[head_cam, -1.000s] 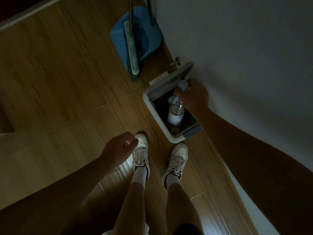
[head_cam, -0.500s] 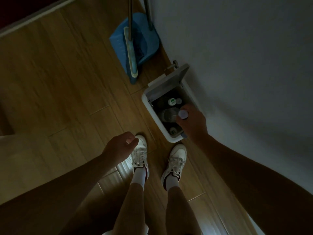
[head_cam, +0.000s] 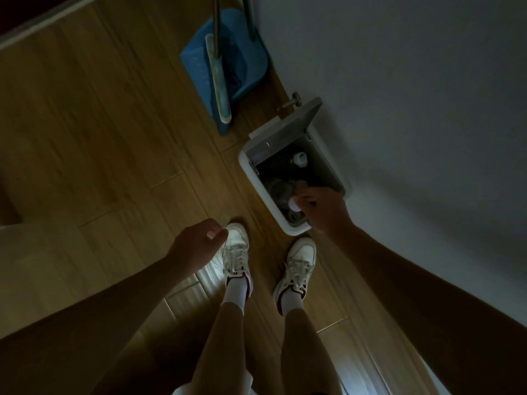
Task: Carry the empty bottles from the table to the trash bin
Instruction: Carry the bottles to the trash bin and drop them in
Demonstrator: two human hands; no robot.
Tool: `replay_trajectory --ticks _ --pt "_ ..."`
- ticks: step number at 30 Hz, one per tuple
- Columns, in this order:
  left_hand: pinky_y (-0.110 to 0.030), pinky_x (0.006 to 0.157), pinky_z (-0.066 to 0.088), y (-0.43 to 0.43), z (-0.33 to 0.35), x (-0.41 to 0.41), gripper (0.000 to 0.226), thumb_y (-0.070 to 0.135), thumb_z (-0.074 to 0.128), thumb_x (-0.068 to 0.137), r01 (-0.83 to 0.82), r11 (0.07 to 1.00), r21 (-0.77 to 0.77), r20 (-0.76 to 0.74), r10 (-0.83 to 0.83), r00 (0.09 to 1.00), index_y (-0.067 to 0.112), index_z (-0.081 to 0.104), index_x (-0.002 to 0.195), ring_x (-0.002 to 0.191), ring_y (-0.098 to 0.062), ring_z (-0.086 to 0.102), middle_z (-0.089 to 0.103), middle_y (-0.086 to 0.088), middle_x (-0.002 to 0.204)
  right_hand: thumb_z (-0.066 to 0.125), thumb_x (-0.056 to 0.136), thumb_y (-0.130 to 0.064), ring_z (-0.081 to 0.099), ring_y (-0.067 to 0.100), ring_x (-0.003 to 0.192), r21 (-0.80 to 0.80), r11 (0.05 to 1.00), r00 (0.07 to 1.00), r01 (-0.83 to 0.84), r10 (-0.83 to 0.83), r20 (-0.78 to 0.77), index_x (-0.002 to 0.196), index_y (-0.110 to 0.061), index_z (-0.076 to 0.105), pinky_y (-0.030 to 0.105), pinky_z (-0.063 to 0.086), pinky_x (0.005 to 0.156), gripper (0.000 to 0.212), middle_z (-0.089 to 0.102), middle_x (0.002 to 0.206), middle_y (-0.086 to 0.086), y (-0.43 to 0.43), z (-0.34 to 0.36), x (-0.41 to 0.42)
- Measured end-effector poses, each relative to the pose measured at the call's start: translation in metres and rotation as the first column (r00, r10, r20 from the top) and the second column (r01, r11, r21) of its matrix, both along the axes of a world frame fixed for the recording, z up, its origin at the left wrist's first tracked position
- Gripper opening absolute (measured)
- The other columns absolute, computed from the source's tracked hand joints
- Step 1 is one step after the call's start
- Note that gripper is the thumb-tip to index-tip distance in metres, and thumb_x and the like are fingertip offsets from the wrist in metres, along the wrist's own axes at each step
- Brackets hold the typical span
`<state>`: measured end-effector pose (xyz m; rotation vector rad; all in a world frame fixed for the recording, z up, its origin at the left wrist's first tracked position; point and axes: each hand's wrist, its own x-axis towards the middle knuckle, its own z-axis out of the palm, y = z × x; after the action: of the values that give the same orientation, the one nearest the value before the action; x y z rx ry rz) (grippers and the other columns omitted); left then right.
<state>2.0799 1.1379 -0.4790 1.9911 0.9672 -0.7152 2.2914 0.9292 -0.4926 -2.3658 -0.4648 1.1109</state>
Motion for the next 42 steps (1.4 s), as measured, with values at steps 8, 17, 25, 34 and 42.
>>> replay_trajectory --ticks 8,17,25,34,42 --pt "-0.019 0.069 0.044 -0.001 -0.024 0.001 0.02 0.039 0.058 0.095 -0.041 0.999 -0.01 0.026 0.042 0.999 0.023 0.067 0.1 0.084 0.001 0.061 0.067 0.014 0.091 0.053 0.097 -0.036 0.064 0.016 0.087 -0.046 0.992 0.992 0.119 -0.116 0.056 0.11 -0.018 0.071 0.013 0.035 0.063 0.029 0.067 0.097 0.002 0.013 -0.035 0.004" --pt "-0.026 0.068 0.044 0.007 0.019 0.021 0.025 0.045 0.056 0.095 -0.011 1.0 0.008 -0.04 0.011 0.999 0.023 0.065 0.103 0.09 -0.015 0.065 0.068 0.006 0.096 0.057 0.096 -0.02 0.064 0.014 0.105 0.031 0.991 0.991 0.129 -0.13 0.035 0.119 -0.015 0.066 0.01 0.039 0.078 0.025 0.069 0.117 0.001 0.004 0.052 0.027" --pt "-0.023 0.066 0.042 0.018 0.063 0.033 0.027 0.046 0.056 0.096 -0.016 1.0 0.01 -0.008 0.016 1.0 0.022 0.065 0.103 0.087 -0.011 0.061 0.069 0.007 0.098 0.059 0.096 -0.015 0.046 -0.009 0.097 0.357 0.933 0.942 -0.047 -0.078 0.326 0.123 -0.01 0.067 -0.007 0.032 0.083 0.028 0.06 0.114 -0.007 0.052 0.146 0.065" --pt "-0.033 0.079 0.051 0.031 0.092 -0.005 0.024 0.044 0.057 0.095 -0.044 0.999 0.028 -0.063 0.046 0.997 0.023 0.066 0.101 0.092 -0.018 0.064 0.067 0.005 0.097 0.061 0.09 -0.027 0.049 0.03 0.113 0.085 0.974 0.887 -0.209 0.152 0.435 0.124 -0.017 0.066 0.043 0.048 0.091 0.035 0.061 0.121 0.01 0.056 0.139 0.06" --pt "-0.038 0.083 0.052 -0.004 0.079 -0.019 0.019 0.038 0.059 0.095 -0.185 0.982 0.03 -0.023 0.186 0.982 0.021 0.067 0.098 0.089 -0.02 0.066 0.068 0.005 0.092 0.064 0.085 -0.026 0.048 0.031 0.122 -0.085 0.986 0.929 -0.145 0.165 0.331 0.114 -0.012 0.07 0.045 0.045 0.098 0.033 0.06 0.128 0.009 -0.029 0.082 0.008"
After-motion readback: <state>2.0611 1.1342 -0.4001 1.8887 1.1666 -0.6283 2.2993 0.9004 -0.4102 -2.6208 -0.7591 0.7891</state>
